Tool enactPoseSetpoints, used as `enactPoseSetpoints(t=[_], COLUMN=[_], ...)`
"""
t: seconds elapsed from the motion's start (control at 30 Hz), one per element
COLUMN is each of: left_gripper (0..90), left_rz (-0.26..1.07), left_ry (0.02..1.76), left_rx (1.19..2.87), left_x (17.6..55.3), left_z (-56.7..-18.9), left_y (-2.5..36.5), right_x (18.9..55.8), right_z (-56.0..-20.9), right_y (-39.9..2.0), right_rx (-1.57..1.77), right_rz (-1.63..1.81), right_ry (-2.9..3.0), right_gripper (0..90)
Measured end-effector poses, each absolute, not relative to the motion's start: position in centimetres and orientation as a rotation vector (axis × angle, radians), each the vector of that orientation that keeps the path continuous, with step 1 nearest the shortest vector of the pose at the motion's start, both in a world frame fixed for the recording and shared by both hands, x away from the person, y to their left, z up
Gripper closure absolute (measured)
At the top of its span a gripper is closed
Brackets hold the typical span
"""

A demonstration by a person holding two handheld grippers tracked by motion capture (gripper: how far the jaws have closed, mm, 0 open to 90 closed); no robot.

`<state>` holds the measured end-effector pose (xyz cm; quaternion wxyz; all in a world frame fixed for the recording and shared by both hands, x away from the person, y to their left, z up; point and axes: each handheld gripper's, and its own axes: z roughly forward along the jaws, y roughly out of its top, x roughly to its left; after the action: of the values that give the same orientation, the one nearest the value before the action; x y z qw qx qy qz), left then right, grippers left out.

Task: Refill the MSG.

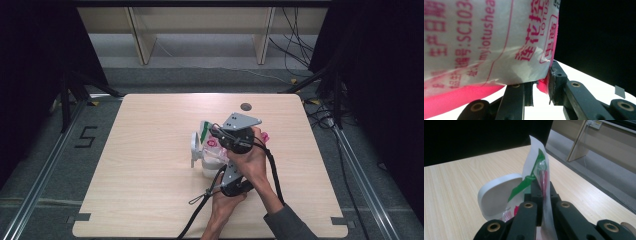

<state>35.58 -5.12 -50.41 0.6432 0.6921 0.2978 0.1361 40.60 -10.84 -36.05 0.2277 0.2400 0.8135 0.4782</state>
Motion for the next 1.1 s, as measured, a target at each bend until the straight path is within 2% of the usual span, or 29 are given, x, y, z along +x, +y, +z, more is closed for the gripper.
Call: enactPoseSetpoints(t=[1.1], left_gripper=[76.1], left_rz=[0.300], left_ry=[0.684], left_rx=[1.571], left_x=[35.55], left_z=[-50.46], left_y=[-4.98], right_x=[40.54], right_z=[-36.10], right_y=[-10.59], right_rx=[0.642], right_rz=[1.307], right_ry=[2.233], right_gripper=[90.0])
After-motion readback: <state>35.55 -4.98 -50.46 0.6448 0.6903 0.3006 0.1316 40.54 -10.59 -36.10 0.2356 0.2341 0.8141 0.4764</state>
